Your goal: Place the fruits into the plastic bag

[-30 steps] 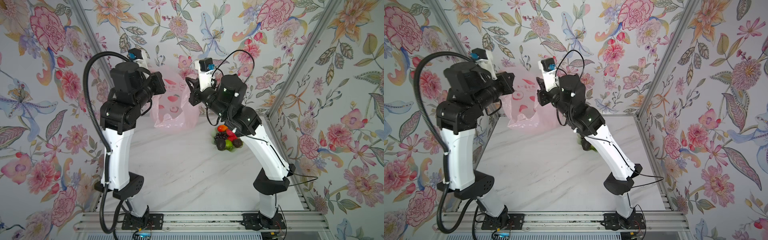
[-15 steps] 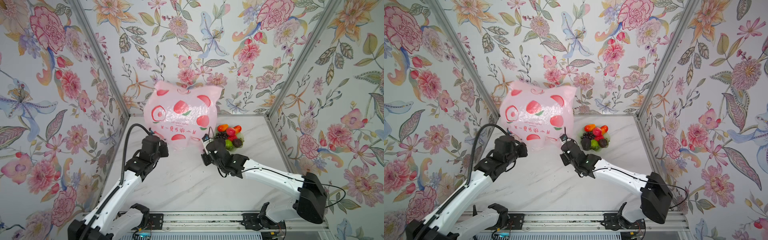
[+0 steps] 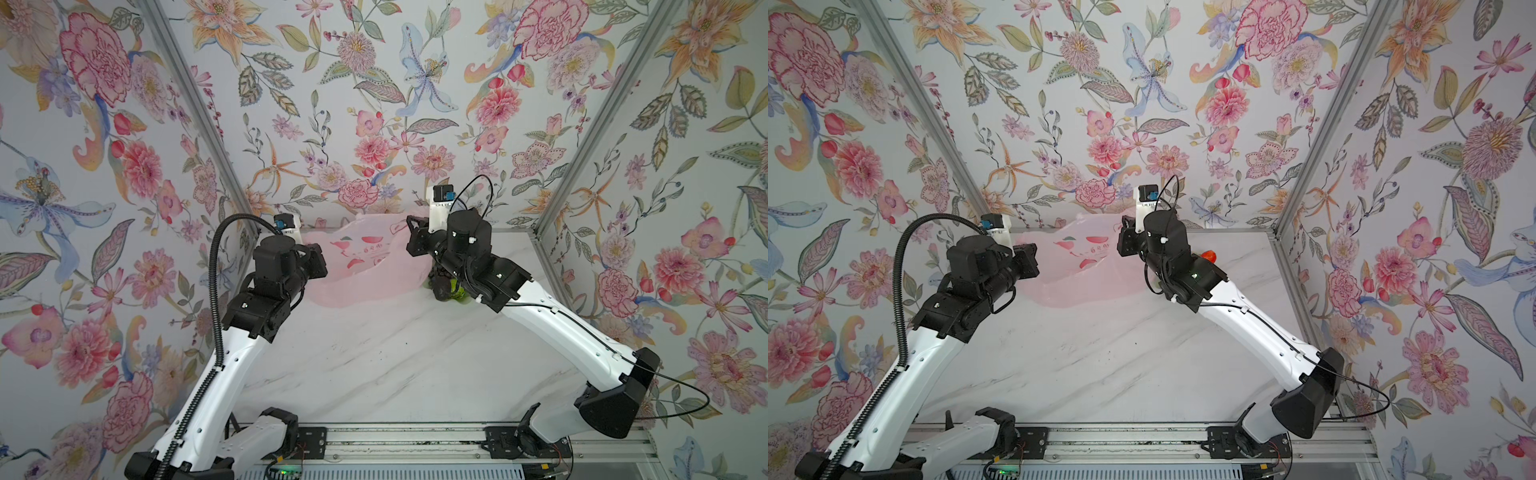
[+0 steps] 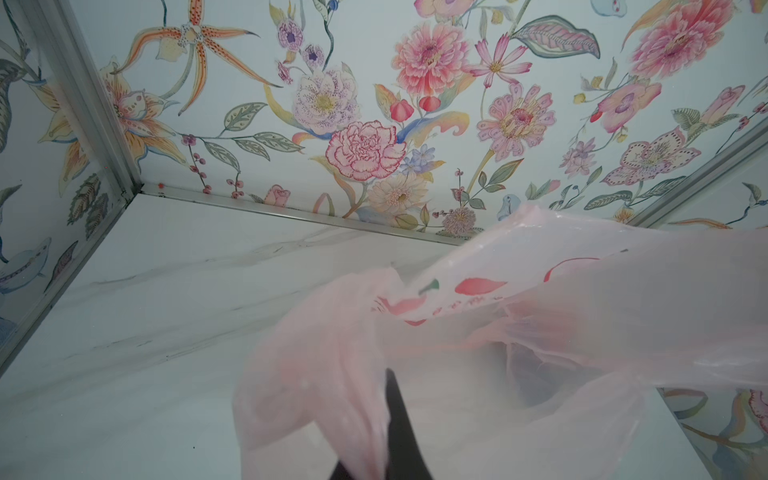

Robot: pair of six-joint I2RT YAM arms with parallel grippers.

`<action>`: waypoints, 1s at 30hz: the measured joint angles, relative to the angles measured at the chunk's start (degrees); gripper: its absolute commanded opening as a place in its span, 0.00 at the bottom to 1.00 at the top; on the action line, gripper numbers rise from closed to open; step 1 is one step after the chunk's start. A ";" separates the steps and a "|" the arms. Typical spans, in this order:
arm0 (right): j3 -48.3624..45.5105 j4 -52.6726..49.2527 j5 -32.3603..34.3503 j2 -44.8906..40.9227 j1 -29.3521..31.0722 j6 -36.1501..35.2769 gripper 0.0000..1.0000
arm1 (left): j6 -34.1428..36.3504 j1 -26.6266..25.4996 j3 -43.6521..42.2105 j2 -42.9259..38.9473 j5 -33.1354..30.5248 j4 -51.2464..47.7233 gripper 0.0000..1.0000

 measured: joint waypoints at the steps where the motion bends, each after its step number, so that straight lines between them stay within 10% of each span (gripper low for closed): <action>1: -1.57 -0.04 -0.59 0.37 -0.20 0.37 0.00 | -0.04 0.00 -2.05 -0.66 0.35 -0.22 0.00; 8: -8.76 -1.62 -3.96 5.01 -0.50 2.93 0.00 | -0.22 0.07 -8.92 -5.07 0.52 -3.98 0.00; 20: 15.39 2.19 -11.93 12.70 1.11 -3.26 0.00 | 0.42 0.44 2.10 -12.28 -8.79 -3.37 0.00; 30: -12.63 4.35 -15.87 9.88 -4.92 -2.21 0.00 | -14.03 0.42 -32.50 -23.41 -0.33 0.02 0.00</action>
